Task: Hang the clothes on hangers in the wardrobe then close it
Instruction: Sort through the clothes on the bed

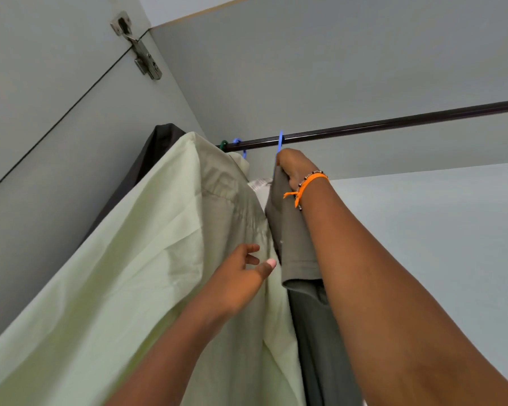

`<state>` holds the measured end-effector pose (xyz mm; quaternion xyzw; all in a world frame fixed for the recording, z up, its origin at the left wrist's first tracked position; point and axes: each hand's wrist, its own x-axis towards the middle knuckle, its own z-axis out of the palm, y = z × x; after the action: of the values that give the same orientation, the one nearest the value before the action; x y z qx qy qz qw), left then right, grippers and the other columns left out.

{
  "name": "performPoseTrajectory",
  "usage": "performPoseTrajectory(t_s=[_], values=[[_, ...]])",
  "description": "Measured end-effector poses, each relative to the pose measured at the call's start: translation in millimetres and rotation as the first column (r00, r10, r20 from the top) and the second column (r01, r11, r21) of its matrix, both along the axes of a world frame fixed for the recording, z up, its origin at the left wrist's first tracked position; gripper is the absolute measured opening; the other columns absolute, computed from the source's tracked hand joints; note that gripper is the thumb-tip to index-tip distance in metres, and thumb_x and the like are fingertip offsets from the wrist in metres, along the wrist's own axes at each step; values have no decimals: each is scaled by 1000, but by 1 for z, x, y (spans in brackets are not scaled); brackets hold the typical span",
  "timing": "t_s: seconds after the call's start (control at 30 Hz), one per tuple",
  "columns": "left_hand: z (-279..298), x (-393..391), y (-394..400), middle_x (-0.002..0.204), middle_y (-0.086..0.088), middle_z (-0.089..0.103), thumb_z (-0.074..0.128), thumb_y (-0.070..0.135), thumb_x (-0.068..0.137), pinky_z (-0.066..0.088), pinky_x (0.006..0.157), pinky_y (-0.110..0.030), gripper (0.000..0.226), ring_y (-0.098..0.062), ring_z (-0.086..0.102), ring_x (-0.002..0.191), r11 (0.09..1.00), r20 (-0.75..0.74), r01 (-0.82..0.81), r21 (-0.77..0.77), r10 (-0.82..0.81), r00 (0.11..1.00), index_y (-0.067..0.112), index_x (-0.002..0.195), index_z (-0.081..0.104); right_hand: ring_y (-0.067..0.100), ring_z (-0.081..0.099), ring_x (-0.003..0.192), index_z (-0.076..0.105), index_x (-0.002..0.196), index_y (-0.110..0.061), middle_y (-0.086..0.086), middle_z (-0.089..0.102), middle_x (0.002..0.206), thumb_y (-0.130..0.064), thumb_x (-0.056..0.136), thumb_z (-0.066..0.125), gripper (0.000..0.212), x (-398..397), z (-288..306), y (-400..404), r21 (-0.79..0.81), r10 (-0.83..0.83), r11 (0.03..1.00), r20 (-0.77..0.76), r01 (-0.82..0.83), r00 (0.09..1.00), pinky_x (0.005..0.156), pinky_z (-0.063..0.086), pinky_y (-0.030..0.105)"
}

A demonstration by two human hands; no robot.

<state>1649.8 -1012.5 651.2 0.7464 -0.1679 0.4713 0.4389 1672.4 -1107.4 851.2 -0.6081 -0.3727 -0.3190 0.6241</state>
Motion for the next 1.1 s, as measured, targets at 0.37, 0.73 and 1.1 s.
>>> performPoseTrajectory(t_s=[0.37,0.73,1.1], values=[[-23,-42,15,95,12,57,48,22,97,42,94,-30,14,-10,54,97,988,-113,34,-148,-51,992,26,86,56,19,60,80,62,101,-9,14,65,102,-16,96,48,15,-16,-112,40,-72,382,918,-111,-390,918,80,51,33],[-106,-159,19,114,7,60,41,21,101,42,83,-21,29,-7,57,104,955,-198,205,-216,-248,948,26,129,47,20,62,108,58,122,-11,10,64,116,-10,98,43,28,-127,-292,24,39,389,918,-281,-394,877,85,53,27],[-193,-313,-1,106,-1,60,47,20,98,47,89,-29,18,-18,60,101,846,-210,160,-508,-302,930,16,113,57,15,60,94,65,108,-16,4,65,110,-9,97,44,25,-294,-392,-13,101,376,925,-377,-365,847,84,49,23]])
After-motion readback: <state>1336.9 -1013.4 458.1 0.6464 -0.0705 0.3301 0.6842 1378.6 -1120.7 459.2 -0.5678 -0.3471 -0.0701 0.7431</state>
